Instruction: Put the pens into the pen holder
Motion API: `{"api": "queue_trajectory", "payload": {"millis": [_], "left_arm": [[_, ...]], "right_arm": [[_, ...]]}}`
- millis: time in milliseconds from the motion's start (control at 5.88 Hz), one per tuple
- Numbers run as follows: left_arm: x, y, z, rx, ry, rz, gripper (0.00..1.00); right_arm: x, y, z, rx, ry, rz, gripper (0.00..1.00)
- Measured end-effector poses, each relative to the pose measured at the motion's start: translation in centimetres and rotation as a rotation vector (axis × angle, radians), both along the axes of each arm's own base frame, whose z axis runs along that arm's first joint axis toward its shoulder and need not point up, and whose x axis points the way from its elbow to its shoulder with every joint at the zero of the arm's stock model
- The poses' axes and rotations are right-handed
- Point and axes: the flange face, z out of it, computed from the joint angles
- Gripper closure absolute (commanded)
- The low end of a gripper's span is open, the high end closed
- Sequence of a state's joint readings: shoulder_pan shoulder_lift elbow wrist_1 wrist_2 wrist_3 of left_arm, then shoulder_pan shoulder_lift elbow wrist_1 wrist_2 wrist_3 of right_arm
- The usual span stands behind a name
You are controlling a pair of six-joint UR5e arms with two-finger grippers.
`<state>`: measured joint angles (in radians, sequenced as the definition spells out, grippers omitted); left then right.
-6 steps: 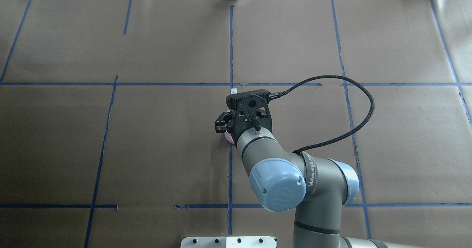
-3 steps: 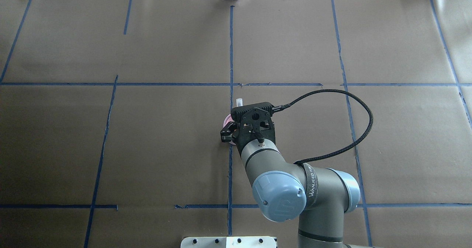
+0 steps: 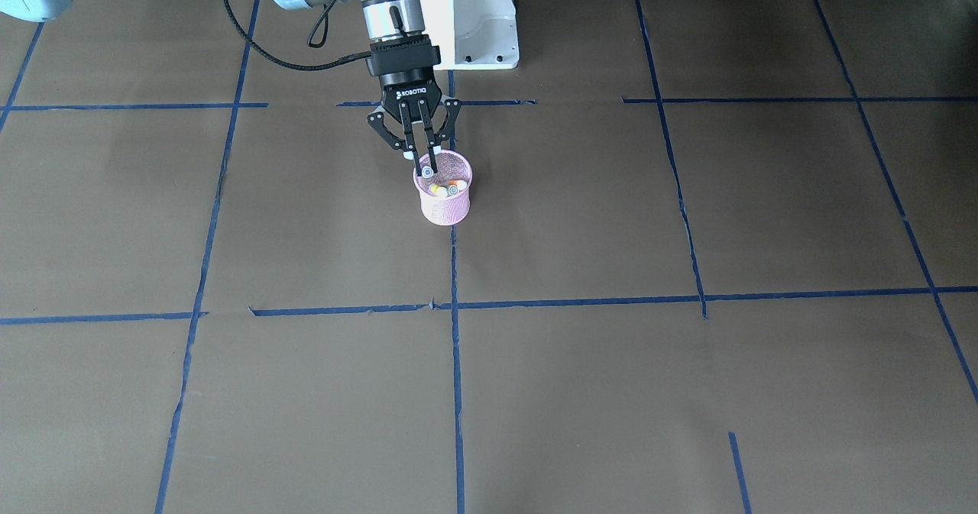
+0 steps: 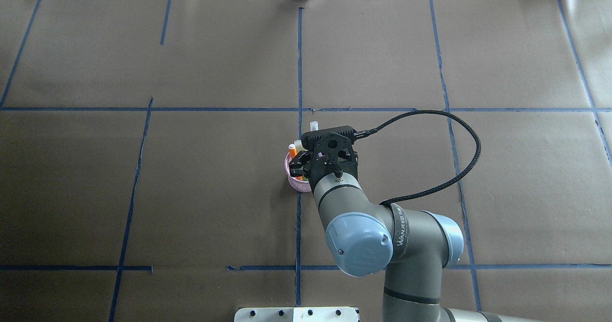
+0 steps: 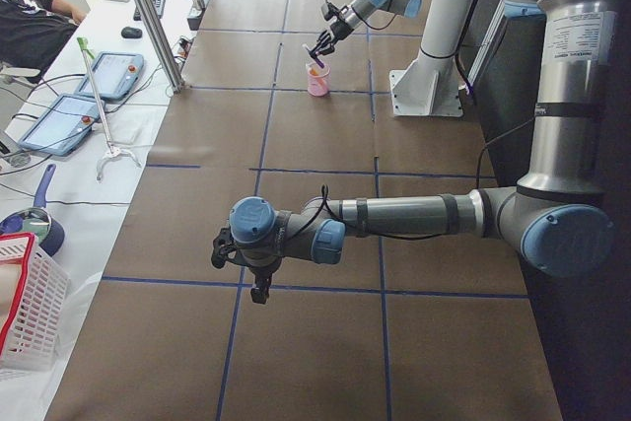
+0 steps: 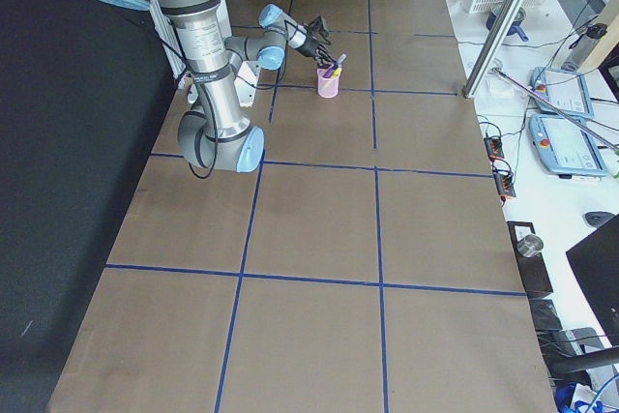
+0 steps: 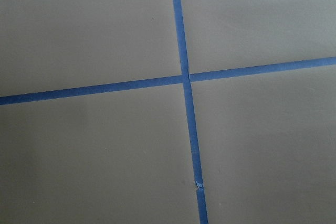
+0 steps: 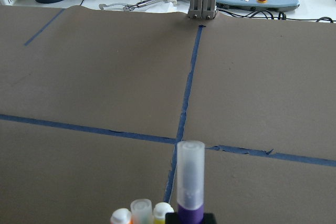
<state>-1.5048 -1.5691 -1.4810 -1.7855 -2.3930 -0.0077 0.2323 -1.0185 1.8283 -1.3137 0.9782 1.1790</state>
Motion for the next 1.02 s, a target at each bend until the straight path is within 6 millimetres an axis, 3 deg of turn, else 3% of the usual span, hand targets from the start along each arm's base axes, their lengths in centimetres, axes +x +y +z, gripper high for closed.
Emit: {"api": "queue_trajectory", "payload": {"millis": [170,340,510,680,1021], "left_arm": [[0.0,0.0,0.0,0.0,0.0,0.0,0.0],[0.0,0.0,0.0,0.0,0.0,0.0,0.0],[0.0,-0.1,0.0,0.001,0.0,0.0,0.0],[0.0,-0.1,0.0,0.001,0.0,0.0,0.0],[0.0,-0.1,-0.1,0.001,0.0,0.0,0.0]], "right_arm": [[-0.8,-0.1,0.2,-0.012,-0.001,0.006,1.0],[-1.6,-0.2,0.2,-0.025,-0.009,0.013,0.78],[-1.9,-0.2,0.1,-0.033,-0.016,0.017,0.1],[-2.0,-0.3,0.0,-0.036,-0.02,0.019,0.0],[-1.6,-0.6,-0.9,-0.033,-0.036,0.023,0.0]]}}
